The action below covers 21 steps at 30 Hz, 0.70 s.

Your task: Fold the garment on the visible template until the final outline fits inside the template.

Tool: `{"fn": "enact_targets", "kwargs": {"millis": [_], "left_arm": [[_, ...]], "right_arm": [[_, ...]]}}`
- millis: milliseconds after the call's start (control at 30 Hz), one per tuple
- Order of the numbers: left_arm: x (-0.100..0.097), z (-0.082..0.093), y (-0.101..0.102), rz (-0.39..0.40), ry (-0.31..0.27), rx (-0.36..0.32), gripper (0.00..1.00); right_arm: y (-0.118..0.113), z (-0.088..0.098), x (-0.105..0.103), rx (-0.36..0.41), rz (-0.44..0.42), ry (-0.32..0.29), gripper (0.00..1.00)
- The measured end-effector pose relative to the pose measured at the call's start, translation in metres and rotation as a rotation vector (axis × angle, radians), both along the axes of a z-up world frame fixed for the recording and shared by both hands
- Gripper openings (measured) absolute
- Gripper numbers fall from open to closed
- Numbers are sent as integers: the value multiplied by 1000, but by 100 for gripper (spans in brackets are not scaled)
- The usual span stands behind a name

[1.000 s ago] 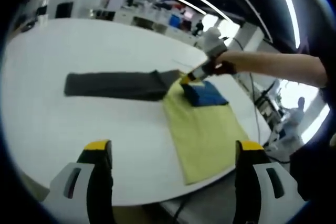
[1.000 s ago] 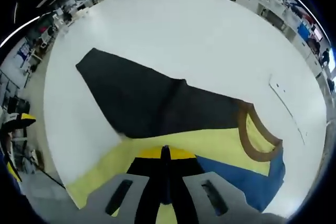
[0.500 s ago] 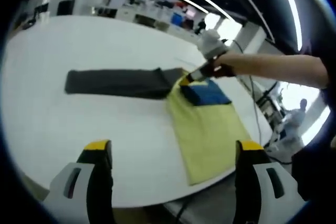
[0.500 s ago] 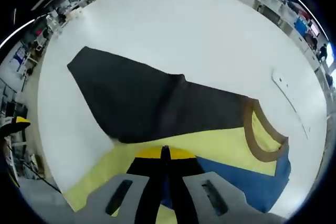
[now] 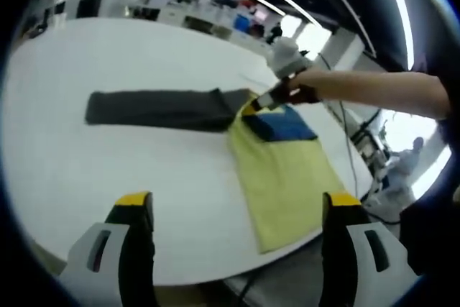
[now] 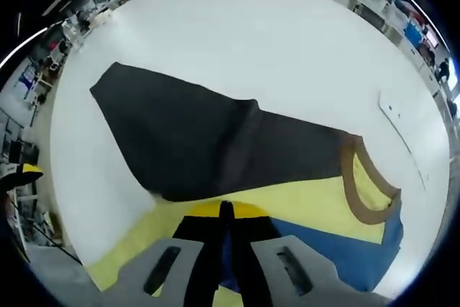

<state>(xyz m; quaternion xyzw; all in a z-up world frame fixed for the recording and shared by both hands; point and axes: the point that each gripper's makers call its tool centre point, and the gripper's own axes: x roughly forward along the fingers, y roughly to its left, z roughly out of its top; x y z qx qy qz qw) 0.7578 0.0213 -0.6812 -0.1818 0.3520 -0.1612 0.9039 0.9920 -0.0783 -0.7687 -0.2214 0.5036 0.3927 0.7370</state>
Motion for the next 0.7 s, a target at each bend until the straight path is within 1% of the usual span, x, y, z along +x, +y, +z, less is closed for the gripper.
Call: {"fn": "enact_targets", "kwargs": {"millis": [267,367,700], "left_arm": [[1,-1,-1,-5,4,0,94],[1,-2,-1,-6,5,-1,93],[-2,-2,0,-1,5,-5,94]], "right_arm": [[3,-7,4,-7,12,0,5],[4,-6,1,-10,19,-3,7],[9,-4,3,-2,31,-6,9]]}}
